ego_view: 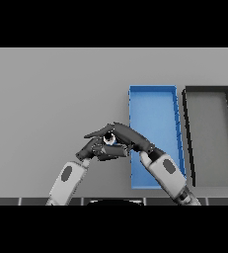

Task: Pick up the blue pipe and place it into the blue bin.

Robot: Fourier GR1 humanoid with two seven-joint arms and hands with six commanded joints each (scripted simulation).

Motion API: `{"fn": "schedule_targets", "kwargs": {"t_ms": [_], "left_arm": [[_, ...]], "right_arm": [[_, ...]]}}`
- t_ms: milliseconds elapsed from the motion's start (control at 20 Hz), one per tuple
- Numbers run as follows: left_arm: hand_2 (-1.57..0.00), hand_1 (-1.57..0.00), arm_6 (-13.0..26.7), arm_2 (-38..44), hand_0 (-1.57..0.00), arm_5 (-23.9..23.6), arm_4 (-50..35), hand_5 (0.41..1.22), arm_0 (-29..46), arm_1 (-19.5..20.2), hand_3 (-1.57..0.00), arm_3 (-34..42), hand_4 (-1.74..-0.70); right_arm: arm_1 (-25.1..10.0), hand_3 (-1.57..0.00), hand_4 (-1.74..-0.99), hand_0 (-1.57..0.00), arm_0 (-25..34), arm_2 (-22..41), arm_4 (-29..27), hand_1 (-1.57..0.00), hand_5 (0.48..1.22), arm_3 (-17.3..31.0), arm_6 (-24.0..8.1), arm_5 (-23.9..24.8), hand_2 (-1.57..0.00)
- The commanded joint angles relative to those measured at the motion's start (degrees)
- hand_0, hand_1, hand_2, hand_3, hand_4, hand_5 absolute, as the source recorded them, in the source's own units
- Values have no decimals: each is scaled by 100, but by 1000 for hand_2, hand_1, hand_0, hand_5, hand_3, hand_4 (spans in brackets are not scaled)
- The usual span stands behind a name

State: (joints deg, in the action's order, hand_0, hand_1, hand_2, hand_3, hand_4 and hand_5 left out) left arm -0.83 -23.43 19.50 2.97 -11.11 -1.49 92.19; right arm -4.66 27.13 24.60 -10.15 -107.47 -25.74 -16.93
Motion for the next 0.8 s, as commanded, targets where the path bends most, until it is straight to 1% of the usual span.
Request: {"fn": "schedule_targets", "kwargs": {"t_ms": [0,50,100,150,200,250,300,350,400,450,500,550,600,650,700,750], "left_arm": [[-1571,-1571,-154,-8,-1571,-57,61,1221,-19,20,-1424,-19,-1730],[-1571,-1571,-253,-22,-1571,-121,191,1221,-19,67,-1454,22,-1724],[-1293,-1342,-220,-66,-1462,-175,359,1221,9,93,-1166,50,-1599],[-1034,-1073,-284,-5,-1169,-13,311,1221,-11,195,-933,46,-1475],[-827,-858,-391,-14,-935,157,318,1221,-69,211,-746,-49,-1372],[-662,-687,-297,27,-748,277,358,1221,-118,246,-596,-76,-1282],[-529,-549,-289,49,-598,375,408,1221,-141,244,-477,-97,-1206],[-423,-439,-315,46,-478,379,516,1132,-137,274,-381,-123,-1136],[-338,-351,-182,38,-383,345,561,1029,-128,231,-305,-99,-1085],[-270,-281,8,62,-306,370,499,938,-107,263,-244,-16,-1047],[-216,-224,85,57,-244,364,511,848,-34,290,-195,-48,-1017],[-173,-179,230,83,-195,338,480,770,-74,252,-156,-51,-996],[-138,-143,339,105,-156,312,450,704,-106,214,-124,-77,-980],[-110,-114,431,126,-125,324,373,647,-75,199,-99,-59,-970],[-88,-91,546,98,-100,312,324,603,31,167,-79,13,-969],[-70,-73,542,117,-79,295,361,567,-31,181,-63,-27,-968]], "right_arm": [[38,-1526,-1728,-1547,40,-26,41,-1547,1182,-53,-96,63,-1548],[18,-1535,-1731,-1551,-29,-20,84,-1551,1190,-116,-10,80,-1552],[1,-1542,-1733,-1555,-19,-10,164,-1555,1196,-89,65,84,-1556],[1,-1548,-1734,-1558,-27,-5,182,-1558,1201,-97,165,95,-1559],[36,-1553,-1736,-1561,-45,42,194,-1561,1205,-136,82,145,-1561],[36,-1556,-1737,-1563,-53,40,171,-1563,1208,-138,18,154,-1563],[89,-1559,-1738,-1565,-26,43,191,-1565,1211,-167,-160,228,-1565],[164,-1562,-1738,-1566,101,25,242,-1566,1213,-62,-377,242,-1566],[157,-1563,-1739,-1567,67,43,293,-1567,1214,-84,-372,245,-1567],[123,-1565,-1739,-1568,37,6,265,-1568,1216,-123,-256,241,-1568],[107,-1566,-1740,-1568,57,17,293,-1568,1217,-103,-241,228,-1569],[174,-1567,-1740,-1569,74,77,376,-1569,1218,-77,-201,283,-1569],[136,-1568,-1740,-1569,48,34,368,-1569,1218,-72,-109,284,-1569],[182,-1569,-1740,-1570,84,69,419,-1570,1219,-45,-142,333,-1570],[166,-1569,-1740,-1570,41,57,349,-1570,1219,-27,-84,307,-1570],[164,-1569,-1741,-1570,-28,18,237,-1570,1220,-72,17,323,-1570]]}}
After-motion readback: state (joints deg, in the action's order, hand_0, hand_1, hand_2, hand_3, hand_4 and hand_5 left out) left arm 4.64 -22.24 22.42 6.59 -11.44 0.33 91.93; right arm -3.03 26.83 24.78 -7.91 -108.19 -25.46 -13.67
